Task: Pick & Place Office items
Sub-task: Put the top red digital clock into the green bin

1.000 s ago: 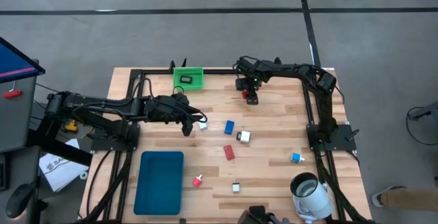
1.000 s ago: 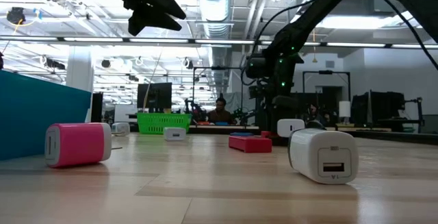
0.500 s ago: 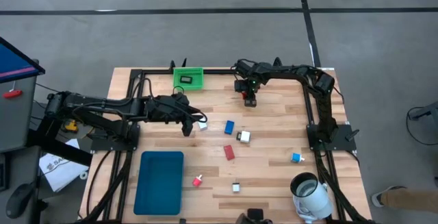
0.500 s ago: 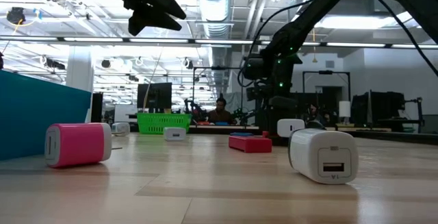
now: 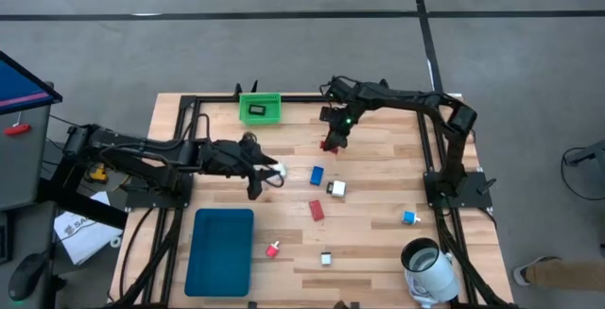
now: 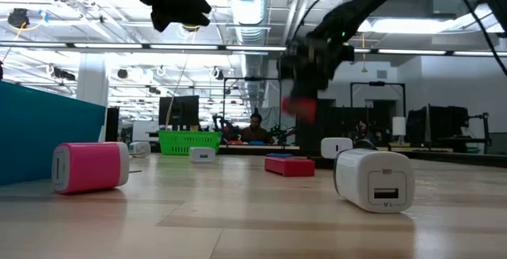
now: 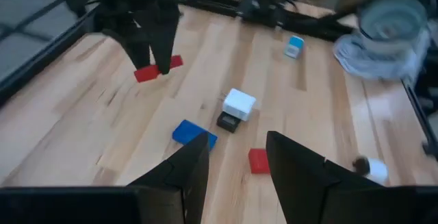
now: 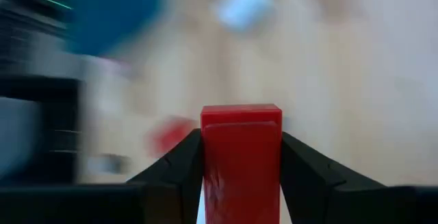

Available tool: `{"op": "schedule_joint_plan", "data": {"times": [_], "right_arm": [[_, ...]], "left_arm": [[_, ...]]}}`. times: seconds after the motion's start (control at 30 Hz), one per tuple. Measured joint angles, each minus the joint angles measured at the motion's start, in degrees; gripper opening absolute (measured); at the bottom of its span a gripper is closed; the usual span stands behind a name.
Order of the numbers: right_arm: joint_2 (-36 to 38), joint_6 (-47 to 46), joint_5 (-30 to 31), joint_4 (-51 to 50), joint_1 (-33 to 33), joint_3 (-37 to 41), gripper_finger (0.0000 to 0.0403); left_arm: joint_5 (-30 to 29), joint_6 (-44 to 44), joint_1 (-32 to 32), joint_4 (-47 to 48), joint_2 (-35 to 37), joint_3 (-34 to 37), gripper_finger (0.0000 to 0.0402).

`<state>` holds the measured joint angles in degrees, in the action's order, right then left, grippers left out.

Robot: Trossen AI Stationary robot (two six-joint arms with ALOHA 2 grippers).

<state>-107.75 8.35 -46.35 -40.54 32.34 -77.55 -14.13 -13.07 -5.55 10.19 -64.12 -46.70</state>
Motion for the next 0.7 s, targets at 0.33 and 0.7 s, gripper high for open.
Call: {"op": "schedule_joint_plan", "data": {"times": [0.33,0.7], "right_arm": [[7.73,-19.82,-24.49,11.52,-7.68,-0.01,0.0161],[9.11,-43.02,-25.73,38.77,-13.58,-0.05,0.0163]], "left_arm": [[3.75,12.95,1.84,-13.84,0.00,-0.02,0.0149],[14.10,14.56,5.54,-22.37,-0.11,-0.03,0.0223]]}}
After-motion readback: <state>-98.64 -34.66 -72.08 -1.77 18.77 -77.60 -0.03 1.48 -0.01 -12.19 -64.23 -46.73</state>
